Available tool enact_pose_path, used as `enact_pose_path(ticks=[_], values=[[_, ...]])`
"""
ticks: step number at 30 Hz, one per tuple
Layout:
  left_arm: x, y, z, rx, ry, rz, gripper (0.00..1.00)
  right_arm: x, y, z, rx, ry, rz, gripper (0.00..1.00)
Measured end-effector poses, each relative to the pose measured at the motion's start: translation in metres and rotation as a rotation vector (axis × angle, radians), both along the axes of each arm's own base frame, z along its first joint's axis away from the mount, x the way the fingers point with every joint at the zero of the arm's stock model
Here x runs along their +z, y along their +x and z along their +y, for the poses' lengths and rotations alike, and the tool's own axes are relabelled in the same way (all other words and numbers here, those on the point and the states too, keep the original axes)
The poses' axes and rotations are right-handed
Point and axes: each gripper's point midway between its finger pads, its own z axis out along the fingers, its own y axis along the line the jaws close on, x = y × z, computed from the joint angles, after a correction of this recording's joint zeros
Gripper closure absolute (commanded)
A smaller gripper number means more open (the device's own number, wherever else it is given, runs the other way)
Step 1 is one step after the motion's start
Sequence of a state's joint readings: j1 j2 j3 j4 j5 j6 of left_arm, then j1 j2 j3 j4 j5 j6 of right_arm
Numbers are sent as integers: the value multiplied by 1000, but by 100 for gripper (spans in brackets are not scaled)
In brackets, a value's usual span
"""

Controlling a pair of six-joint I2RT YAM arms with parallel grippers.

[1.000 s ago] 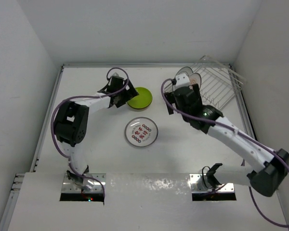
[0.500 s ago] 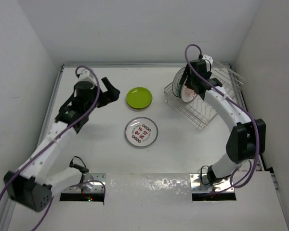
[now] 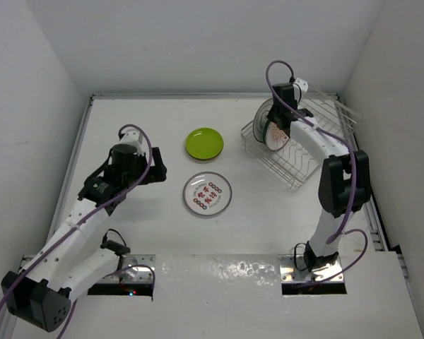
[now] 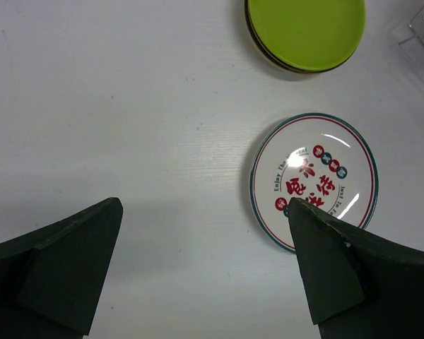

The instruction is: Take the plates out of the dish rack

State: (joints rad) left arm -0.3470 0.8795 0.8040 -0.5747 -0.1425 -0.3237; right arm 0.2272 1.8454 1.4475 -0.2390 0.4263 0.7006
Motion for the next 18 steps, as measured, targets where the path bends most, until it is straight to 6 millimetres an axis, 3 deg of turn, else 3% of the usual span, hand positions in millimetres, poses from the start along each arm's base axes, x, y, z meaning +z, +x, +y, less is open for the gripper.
enact_pose_path(ticks=[9,18], values=[[3,1,0,-6,1,-17,0,4,-6,-6,-63,3,-41,100],[5,1,1,-3,1,-21,0,16,-13,-11,-117,40,-62,100]])
